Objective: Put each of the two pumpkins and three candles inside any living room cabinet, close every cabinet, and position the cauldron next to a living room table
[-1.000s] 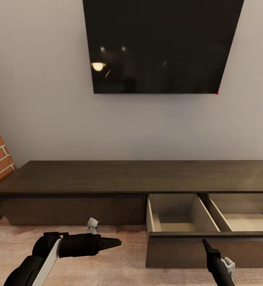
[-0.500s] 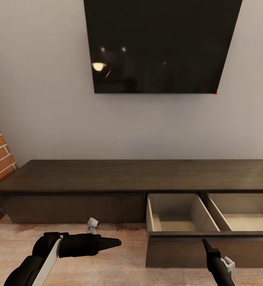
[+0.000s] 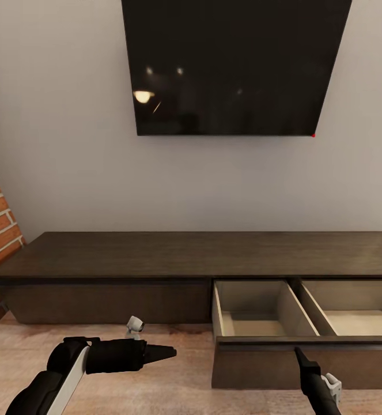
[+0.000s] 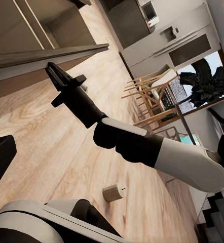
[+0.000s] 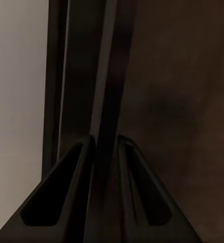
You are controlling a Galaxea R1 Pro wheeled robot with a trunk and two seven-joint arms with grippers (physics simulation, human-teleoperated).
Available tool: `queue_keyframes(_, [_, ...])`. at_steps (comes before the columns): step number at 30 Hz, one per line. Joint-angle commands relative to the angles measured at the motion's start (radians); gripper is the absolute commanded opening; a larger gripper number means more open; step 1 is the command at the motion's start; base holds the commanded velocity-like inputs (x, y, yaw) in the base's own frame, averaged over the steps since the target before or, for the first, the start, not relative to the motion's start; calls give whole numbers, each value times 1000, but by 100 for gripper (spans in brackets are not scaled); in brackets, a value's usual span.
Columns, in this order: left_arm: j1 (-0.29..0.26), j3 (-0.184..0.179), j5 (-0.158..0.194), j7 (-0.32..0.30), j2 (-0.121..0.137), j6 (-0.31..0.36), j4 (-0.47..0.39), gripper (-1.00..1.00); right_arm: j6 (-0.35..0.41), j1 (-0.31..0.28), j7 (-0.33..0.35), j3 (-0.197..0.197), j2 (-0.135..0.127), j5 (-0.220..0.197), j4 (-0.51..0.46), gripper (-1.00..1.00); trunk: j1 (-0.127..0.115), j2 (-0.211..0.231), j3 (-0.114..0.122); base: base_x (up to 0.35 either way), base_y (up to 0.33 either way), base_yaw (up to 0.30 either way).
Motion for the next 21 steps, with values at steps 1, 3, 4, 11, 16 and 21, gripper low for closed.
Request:
queue_keyframes(1, [0,-1,4,0,1,6,-1,100,7,0,-23,-20,-1,-22,54,-100,0,0,-1,-54,0,0])
queue_keyframes(3, [0,-1,4,0,1,6,-1,100,7,0,-23,-20,-1,-22,54,-100,0,0,-1,-74,0,0])
queue_keyframes(4, [0,0,4,0,1,6,-1,100,7,0,-23,-20,-1,-22,54,-100,0,0,-1,-92,0,0])
queue_keyframes(11, [0,2,4,-1,1,6,-2,100,8,0,-23,-20,-2,-22,55,-100,0,0,-1,-55,0,0])
queue_keyframes(16, [0,1,4,-1,1,6,-2,100,7,0,-24,-20,-2,-22,55,-100,0,0,-1,-4,0,0])
queue_keyframes(21, [0,1,4,-1,1,6,-2,100,7,0,-25,-20,-2,-22,55,-100,0,0,-1,0,0,0])
